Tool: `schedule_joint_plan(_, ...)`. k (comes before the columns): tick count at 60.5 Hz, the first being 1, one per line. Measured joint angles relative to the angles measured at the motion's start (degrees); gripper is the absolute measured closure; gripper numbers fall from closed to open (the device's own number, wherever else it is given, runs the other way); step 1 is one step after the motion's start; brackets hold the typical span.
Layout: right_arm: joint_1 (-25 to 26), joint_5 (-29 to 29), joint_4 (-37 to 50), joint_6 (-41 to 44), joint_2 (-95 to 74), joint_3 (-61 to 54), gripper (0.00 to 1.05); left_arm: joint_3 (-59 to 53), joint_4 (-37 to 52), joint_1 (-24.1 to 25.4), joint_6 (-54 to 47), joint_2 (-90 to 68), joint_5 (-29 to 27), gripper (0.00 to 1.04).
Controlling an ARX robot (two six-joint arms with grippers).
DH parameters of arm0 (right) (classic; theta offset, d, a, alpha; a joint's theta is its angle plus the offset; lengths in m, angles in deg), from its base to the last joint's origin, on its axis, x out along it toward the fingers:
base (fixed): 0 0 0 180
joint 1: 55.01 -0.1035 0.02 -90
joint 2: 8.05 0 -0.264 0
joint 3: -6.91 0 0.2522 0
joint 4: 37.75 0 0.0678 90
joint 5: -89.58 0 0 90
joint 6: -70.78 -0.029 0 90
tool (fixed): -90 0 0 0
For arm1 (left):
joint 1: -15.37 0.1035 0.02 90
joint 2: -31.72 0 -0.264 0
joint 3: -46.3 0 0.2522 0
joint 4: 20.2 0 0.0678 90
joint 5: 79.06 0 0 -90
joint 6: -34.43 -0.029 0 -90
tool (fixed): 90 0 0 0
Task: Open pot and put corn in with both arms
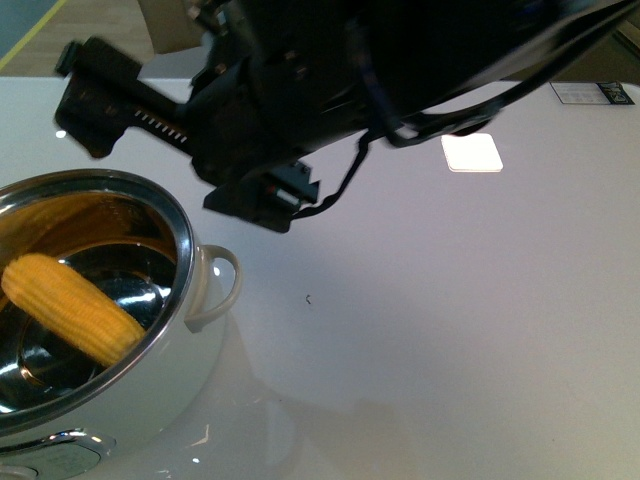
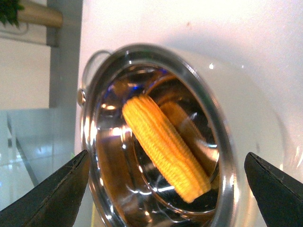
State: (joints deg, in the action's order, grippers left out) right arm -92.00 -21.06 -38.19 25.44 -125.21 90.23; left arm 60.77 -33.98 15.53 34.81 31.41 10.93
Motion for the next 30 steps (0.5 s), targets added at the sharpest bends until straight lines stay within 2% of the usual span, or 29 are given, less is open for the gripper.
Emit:
schedule_joint_plan(4, 2.8, 0.0, 2.3, -0.4, 5.1, -4.2, 0.09, 0.0, 0.0, 0.0, 0.0, 0.0, 0.0, 0.07)
schedule_joint_plan(15, 14.3, 0.4, 6.7, -0.9, 22.8, -20.4, 0.09, 0.0, 0.0, 0.0, 0.0, 0.0, 0.0, 0.07)
schedule_joint_plan(23, 20.8, 6.6, 1.4, 7.5, 34.5, -29.1, 0.09, 0.0, 0.0, 0.0, 0.0, 0.0, 0.0, 0.07)
schedule_joint_plan(30, 25.2, 8.3, -1.1, 14.8, 44.4, -35.3, 0.09, 0.0, 0.0, 0.0, 0.0, 0.0, 0.0, 0.07)
